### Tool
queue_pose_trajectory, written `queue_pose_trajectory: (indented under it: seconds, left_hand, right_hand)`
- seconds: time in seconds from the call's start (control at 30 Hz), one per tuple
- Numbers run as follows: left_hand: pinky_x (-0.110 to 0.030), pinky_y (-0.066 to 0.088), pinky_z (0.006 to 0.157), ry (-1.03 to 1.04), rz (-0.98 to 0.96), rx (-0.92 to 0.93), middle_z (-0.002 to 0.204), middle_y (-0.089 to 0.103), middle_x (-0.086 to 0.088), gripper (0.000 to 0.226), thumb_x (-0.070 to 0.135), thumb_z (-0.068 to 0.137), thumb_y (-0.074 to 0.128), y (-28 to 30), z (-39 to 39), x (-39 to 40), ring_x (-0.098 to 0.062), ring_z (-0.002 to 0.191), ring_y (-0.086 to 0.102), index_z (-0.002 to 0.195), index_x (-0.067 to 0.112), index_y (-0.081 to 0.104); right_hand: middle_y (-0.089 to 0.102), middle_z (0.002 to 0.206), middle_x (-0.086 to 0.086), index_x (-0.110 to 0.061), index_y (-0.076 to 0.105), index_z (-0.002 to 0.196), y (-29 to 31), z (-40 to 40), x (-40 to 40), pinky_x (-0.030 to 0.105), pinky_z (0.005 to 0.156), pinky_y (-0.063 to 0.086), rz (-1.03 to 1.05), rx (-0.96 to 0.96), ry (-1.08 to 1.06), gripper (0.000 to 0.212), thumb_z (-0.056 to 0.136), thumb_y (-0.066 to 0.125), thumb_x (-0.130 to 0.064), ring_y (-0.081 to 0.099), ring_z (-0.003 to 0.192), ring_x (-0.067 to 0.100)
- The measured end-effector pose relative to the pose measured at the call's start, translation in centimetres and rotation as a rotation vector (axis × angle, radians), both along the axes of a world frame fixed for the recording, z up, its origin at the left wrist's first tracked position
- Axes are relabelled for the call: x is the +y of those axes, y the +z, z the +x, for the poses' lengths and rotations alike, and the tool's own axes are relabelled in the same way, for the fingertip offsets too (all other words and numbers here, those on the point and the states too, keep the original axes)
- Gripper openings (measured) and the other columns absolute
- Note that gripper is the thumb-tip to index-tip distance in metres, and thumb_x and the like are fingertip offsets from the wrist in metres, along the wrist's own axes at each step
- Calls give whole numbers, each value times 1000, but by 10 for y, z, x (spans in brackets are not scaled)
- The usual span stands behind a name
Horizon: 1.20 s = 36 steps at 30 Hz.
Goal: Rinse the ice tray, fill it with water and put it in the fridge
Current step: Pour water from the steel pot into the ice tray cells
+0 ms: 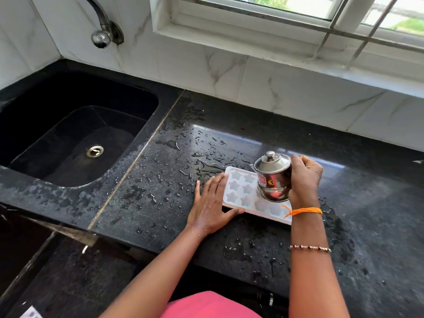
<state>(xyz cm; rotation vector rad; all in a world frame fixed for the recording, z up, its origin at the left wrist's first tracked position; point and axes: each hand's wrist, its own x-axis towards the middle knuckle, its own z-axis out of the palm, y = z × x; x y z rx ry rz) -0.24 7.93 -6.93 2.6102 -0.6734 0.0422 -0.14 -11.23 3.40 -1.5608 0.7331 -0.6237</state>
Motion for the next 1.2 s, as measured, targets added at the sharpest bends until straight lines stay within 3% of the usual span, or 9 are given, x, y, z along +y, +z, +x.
queue_pose_trajectory:
  seconds: [0.13,0.3,0.7,0.83,1.0,1.2]
  left_hand:
    - [-56,11,114,-64,-79,-129,150,31,-1,89,75,73,38,-2,-1,1,-20,139,25,145,22,29]
    - [-64,23,108,-212,-81,-239,142,42,1,74,69,76,44,-5,-2,-1,-18,135,28,138,31,35]
    - [-64,27,105,-281,-20,-295,137,44,2,61,67,80,43,-9,2,-1,-20,130,35,132,35,42]
    - [-64,26,106,-283,-6,-294,138,44,3,59,66,81,43,-10,2,-1,-21,131,37,131,35,46]
    - [-64,26,106,-290,3,-305,138,44,2,57,64,82,44,-12,4,-1,-22,131,37,131,37,47]
    - [-64,25,105,-290,-7,-350,135,44,1,54,62,82,44,-13,5,-2,-21,128,37,128,35,52]
  right_hand:
    - [33,55,2,-19,39,51,2,-5,-5,27,53,29,-52,36,-30,34,80,52,-8,32,55,14]
    - [35,55,3,-19,39,49,2,-8,-7,33,59,33,-124,84,-46,31,76,52,-15,35,61,19]
    - [38,53,1,-13,45,56,2,-5,-3,31,59,35,-301,178,-49,26,81,51,-12,37,58,17]
    - [36,51,-1,-15,40,51,3,-4,-2,27,55,30,-360,214,-53,34,82,51,-11,36,56,16]
    - [43,55,2,-17,42,50,4,-1,0,32,62,38,-395,247,-62,35,82,52,-13,44,63,21]
    - [44,58,6,-11,48,56,6,-2,3,31,61,34,-439,266,-55,27,83,52,-12,43,64,21]
